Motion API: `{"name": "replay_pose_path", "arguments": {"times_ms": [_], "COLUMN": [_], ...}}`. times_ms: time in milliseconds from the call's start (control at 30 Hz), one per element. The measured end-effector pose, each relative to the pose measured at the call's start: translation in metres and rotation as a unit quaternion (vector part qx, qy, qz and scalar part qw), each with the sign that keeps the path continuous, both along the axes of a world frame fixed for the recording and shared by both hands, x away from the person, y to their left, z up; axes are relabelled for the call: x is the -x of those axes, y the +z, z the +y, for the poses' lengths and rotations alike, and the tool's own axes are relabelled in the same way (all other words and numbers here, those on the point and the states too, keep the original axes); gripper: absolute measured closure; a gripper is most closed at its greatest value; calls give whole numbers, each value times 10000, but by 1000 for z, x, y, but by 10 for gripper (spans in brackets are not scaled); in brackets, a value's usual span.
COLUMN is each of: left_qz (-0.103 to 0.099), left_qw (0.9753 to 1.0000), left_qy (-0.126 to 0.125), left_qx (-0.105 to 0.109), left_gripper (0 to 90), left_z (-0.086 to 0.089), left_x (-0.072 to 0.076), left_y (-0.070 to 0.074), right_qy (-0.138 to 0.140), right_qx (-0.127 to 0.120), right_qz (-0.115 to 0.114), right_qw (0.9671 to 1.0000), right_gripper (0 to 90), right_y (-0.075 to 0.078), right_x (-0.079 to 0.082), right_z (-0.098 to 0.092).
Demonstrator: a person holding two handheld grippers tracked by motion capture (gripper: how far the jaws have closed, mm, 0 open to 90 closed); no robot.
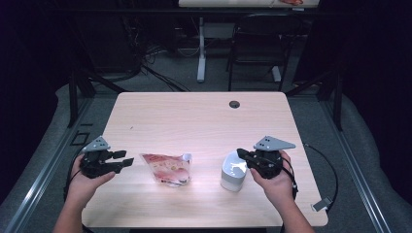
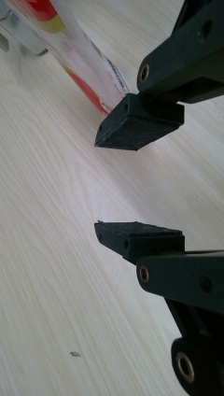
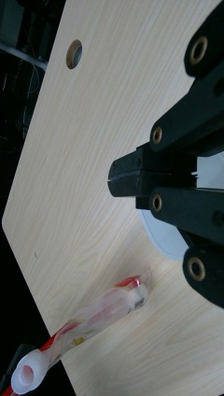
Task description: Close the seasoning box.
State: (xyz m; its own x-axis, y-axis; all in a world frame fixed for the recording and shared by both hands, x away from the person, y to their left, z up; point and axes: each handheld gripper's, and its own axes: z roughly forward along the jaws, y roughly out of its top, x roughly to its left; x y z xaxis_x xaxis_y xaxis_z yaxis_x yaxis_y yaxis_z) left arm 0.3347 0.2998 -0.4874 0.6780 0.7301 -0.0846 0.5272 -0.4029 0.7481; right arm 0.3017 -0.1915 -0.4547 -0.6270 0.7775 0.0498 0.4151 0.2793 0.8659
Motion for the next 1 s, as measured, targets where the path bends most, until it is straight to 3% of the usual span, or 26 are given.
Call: {"name": "replay_pose_path", "arguments": {"times_ms": [700, 1000], "left_qz": [70, 92], "left_qw": [10000, 9999], "left_qy": [54, 94], "left_qx": [37, 40], "left_gripper": [512, 509], "left_z": [2, 3], "left_x": [-2, -2], "left_y": [-5, -6], "right_qy": [-295, -628], "right_qx": [-162, -131], "right_qz": [9, 13], "right_qw": [9994, 9979], "right_gripper": [888, 861], "right_y": [-4, -12], "right_x": [16, 22], "right_z": [-26, -45]}}
